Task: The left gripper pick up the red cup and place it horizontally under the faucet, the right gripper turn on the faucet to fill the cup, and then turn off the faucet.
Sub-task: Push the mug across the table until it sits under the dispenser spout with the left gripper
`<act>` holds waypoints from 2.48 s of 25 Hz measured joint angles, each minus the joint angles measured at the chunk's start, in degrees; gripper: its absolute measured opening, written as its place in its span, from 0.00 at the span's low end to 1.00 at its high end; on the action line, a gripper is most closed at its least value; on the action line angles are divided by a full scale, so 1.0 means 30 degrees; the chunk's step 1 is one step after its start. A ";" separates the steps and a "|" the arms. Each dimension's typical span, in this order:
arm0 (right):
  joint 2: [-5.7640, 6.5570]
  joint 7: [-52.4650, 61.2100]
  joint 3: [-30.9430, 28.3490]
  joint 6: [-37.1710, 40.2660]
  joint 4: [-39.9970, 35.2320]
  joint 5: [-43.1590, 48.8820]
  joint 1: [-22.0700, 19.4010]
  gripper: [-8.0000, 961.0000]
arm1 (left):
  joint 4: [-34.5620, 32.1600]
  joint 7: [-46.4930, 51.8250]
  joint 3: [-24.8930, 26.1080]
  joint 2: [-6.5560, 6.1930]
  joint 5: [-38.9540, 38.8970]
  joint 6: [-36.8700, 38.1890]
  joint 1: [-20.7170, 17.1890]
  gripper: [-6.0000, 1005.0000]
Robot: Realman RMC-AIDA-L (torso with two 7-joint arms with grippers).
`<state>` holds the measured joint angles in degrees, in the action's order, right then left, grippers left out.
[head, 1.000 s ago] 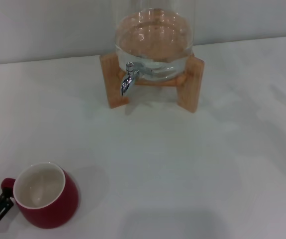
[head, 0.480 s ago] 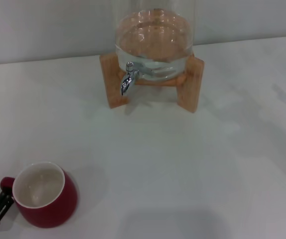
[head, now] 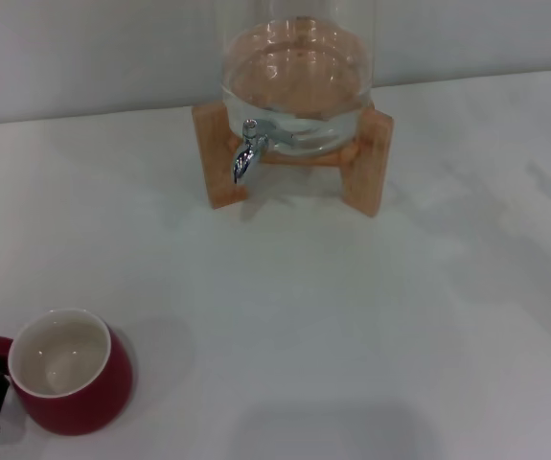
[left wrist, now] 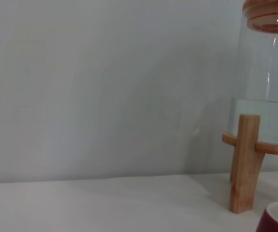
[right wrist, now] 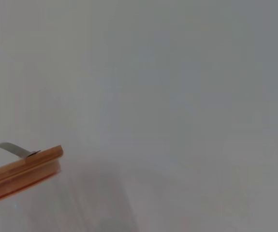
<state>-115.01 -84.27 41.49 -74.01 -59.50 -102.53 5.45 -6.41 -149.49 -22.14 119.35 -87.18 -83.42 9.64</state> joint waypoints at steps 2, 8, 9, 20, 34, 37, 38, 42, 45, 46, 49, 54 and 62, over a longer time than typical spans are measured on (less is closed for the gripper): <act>-0.0005 -0.0039 -0.0023 -0.0038 0.0073 -0.0074 0.0000 0.81 | 0.0000 -0.0003 0.0001 -0.0001 0.0000 -0.0001 -0.0017 0.39; -0.0013 -0.0062 -0.0268 -0.0299 0.0190 -0.0114 -0.0001 0.81 | 0.0000 -0.0004 0.0000 0.0000 0.0072 -0.0001 -0.0007 0.22; -0.0015 -0.0070 -0.0268 -0.0316 0.0218 -0.0116 -0.0001 0.81 | -0.0001 -0.0004 0.0000 0.0000 0.0091 -0.0015 -0.0006 0.22; -0.0015 -0.0094 -0.0267 -0.0515 0.0268 -0.0130 -0.0001 0.81 | -0.0151 0.0676 0.0000 -0.0034 0.0028 -0.0709 0.0231 0.21; -0.0014 -0.0155 -0.0484 -0.1156 0.0761 -0.0130 -0.0137 0.81 | -0.1423 0.3798 0.0009 -0.0087 0.0120 -0.0174 0.1881 0.21; -0.0013 -0.0222 -0.0483 -0.1300 0.0789 -0.0130 -0.0109 0.81 | -0.1499 0.4486 -0.0009 -0.0087 0.0141 0.0076 0.2274 0.21; -0.0014 -0.0257 -0.0483 -0.1351 0.0799 -0.0130 -0.0105 0.81 | -0.1499 0.4486 -0.0009 -0.0087 0.0141 0.0076 0.2274 0.21; -0.0014 -0.0286 -0.0457 -0.1420 0.0802 -0.0129 -0.0097 0.81 | -0.1924 0.5457 -0.0025 -0.0082 0.0148 0.0541 0.2647 0.21; -0.0013 -0.0298 -0.0392 -0.1423 0.0810 -0.0129 -0.0091 0.81 | -0.1982 0.5718 -0.0029 -0.0078 0.0148 0.0792 0.2897 0.21; -0.0014 -0.0305 -0.0374 -0.1423 0.0814 -0.0130 -0.0090 0.81 | -0.1983 0.5796 -0.0031 -0.0078 0.0148 0.0899 0.3030 0.21; -0.0014 -0.0316 -0.0305 -0.1423 0.0828 -0.0124 -0.0098 0.81 | -0.1989 0.5927 -0.0033 -0.0081 0.0148 0.1175 0.3383 0.21; -0.0013 -0.0335 -0.0325 -0.1583 0.0987 -0.0050 -0.0099 0.81 | -0.1996 0.6140 -0.0191 -0.0089 0.0169 0.1568 0.3873 0.21; 0.0010 -0.0374 -0.0457 -0.1762 0.1121 -0.0035 -0.0137 0.81 | -0.2453 0.7859 -0.1930 -0.0091 0.0226 0.2964 0.4325 0.21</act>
<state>-114.98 -85.39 40.12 -79.29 -56.14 -102.63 5.04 -13.77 -125.92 -27.93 119.08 -86.50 -74.53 22.62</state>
